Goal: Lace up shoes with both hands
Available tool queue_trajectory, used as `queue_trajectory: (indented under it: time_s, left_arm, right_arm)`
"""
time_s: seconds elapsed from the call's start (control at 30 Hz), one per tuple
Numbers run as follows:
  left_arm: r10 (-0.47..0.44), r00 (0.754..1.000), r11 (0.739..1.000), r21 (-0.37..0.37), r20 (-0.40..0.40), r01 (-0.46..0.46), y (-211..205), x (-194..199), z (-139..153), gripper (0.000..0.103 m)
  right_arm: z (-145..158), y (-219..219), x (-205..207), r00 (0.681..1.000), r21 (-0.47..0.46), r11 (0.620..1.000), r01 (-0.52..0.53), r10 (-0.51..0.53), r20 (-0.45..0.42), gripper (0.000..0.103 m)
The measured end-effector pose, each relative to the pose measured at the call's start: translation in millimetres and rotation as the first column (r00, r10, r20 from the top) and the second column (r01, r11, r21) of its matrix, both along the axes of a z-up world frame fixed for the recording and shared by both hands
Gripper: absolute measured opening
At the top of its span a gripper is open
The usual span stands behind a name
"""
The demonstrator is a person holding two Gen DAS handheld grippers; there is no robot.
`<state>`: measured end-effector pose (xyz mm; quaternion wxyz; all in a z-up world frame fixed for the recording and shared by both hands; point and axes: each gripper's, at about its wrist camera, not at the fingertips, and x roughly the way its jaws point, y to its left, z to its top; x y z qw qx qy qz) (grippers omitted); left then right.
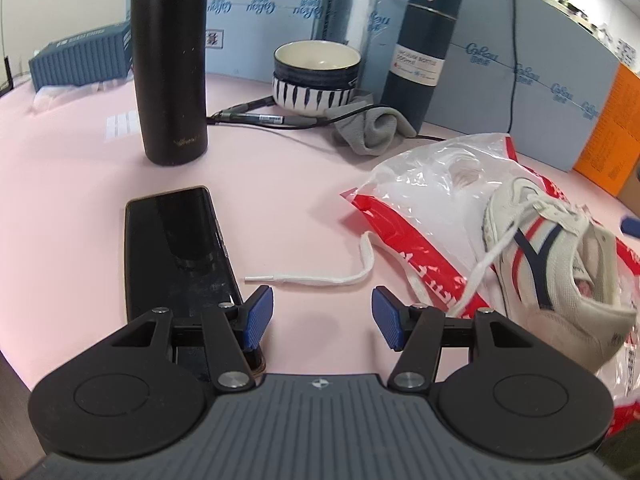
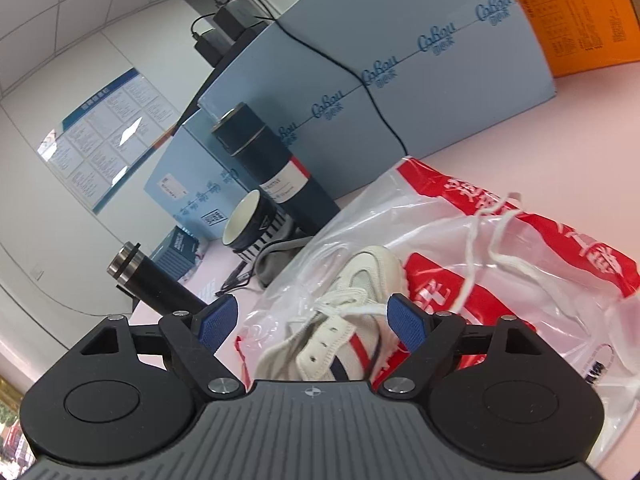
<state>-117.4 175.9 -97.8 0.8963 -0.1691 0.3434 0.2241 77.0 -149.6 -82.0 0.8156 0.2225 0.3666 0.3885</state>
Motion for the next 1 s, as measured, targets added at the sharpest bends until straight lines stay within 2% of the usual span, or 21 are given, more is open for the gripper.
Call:
queue_trajectory:
  time_s: [0.07,0.17,0.27,0.3,0.33,0.37,0.4,0.43,0.5,0.7,0.83,0.93,1.0]
  left_arm:
    - [0.025,1.0,0.999,-0.042,-0.02,-0.025,3.9,8.8,-1.2,0.052]
    - [0.11,0.994,0.987,-0.115,-0.025,-0.113,12.4,19.2,-3.6,0.053]
    - [0.22,0.975,0.955,-0.206,0.001,-0.215,22.8,26.3,-4.4,0.067]
    - [0.249,0.969,0.946,-0.215,0.007,-0.241,24.1,29.0,-5.3,0.069]
    - [0.276,0.961,0.938,-0.222,0.013,-0.267,25.3,31.6,-6.1,0.062]
    - [0.285,0.958,0.941,-0.195,0.011,-0.278,24.1,34.5,-6.3,0.05]
    - [0.274,0.962,0.945,-0.192,0.015,-0.266,25.6,35.9,-7.9,0.02]
    - [0.263,0.965,0.948,-0.19,0.019,-0.255,27.1,37.2,-9.6,0.003]
    - [0.276,0.96,0.938,-0.232,0.043,-0.259,30.8,32.1,-14.6,0.002]
    - [0.227,0.967,0.957,-0.209,0.116,-0.2,28.1,24.0,-12.7,0.002]
    - [0.207,0.955,0.967,-0.194,0.213,-0.166,28.3,16.8,-1.1,0.002]
    - [0.133,0.946,0.984,-0.152,0.295,-0.091,26.0,19.1,14.2,0.002]
    - [0.041,0.944,0.994,-0.113,0.327,-0.004,20.9,25.4,24.2,0.002]
  right_arm:
    - [-3.2,-3.3,-0.4,1.0,-0.003,1.0,0.013,-0.013,-0.015,0.081]
    - [-6.2,-2.6,0.8,0.999,-0.005,1.0,0.009,-0.009,-0.03,0.081]
    - [-5.9,0.3,1.5,1.0,-0.016,1.0,0.0,0.0,-0.021,0.083]
    - [-6.3,1.0,2.0,1.0,-0.016,1.0,-0.002,0.001,-0.021,0.083]
    - [-7.0,1.7,2.5,1.0,-0.015,1.0,-0.006,0.006,-0.025,0.083]
    - [-7.6,2.4,3.1,1.0,-0.014,1.0,-0.011,0.01,-0.029,0.083]
    - [-7.8,2.7,3.3,0.999,-0.014,1.0,-0.013,0.013,-0.029,0.083]
    - [-7.6,2.4,3.3,1.0,-0.015,1.0,-0.011,0.011,-0.026,0.083]
    - [-7.6,1.1,3.7,1.0,-0.014,1.0,-0.002,0.001,-0.022,0.083]
    - [-13.8,-1.8,5.9,0.998,-0.011,0.999,0.034,-0.035,-0.051,0.083]
    - [-12.6,-3.2,5.5,0.998,-0.011,0.999,0.044,-0.045,-0.042,0.083]
    - [-12.5,-5.0,5.7,0.997,-0.009,0.998,0.058,-0.059,-0.042,0.083]
    - [-13.0,-5.8,6.0,0.997,-0.006,0.998,0.064,-0.064,-0.047,0.083]
